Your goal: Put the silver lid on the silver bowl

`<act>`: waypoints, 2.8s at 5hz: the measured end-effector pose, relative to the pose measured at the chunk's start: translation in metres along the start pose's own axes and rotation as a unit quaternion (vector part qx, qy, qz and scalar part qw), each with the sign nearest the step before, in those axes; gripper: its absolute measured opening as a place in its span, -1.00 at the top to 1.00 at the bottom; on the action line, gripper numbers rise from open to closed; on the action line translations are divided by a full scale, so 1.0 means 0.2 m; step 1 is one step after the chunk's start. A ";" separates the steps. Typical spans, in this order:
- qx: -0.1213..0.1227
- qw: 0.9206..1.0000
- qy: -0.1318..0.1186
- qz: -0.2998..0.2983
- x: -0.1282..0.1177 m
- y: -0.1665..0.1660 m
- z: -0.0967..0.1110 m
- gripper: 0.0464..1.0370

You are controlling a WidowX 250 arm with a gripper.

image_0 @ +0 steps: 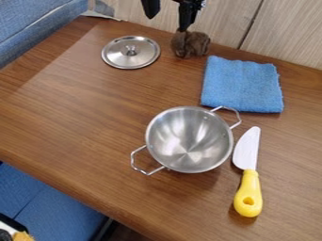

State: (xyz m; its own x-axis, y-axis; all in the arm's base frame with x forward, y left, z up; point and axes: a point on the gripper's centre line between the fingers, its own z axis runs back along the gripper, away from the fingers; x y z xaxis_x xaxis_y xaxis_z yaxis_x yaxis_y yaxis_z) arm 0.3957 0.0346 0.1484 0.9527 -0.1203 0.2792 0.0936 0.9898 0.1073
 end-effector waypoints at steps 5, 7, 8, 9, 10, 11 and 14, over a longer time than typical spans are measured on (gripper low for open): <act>-0.001 0.992 0.084 0.098 -0.17 0.34 -0.25 -0.93; -0.010 0.989 0.113 0.094 -0.14 0.36 -0.40 -0.83; -0.010 0.990 0.110 0.091 -0.13 0.37 -0.41 -0.28; -0.008 0.990 0.109 0.090 -0.14 0.36 -0.42 0.27; -0.008 0.990 0.110 0.090 -0.14 0.36 -0.42 0.51; -0.009 0.989 0.111 0.092 -0.15 0.36 -0.42 0.51; 0.007 0.984 0.100 0.147 -0.17 0.47 -0.26 0.51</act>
State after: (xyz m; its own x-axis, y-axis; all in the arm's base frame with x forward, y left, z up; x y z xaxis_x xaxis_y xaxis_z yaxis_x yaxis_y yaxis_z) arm 0.3879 0.1363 0.0995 0.9758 0.1907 0.1067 -0.1980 0.9782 0.0624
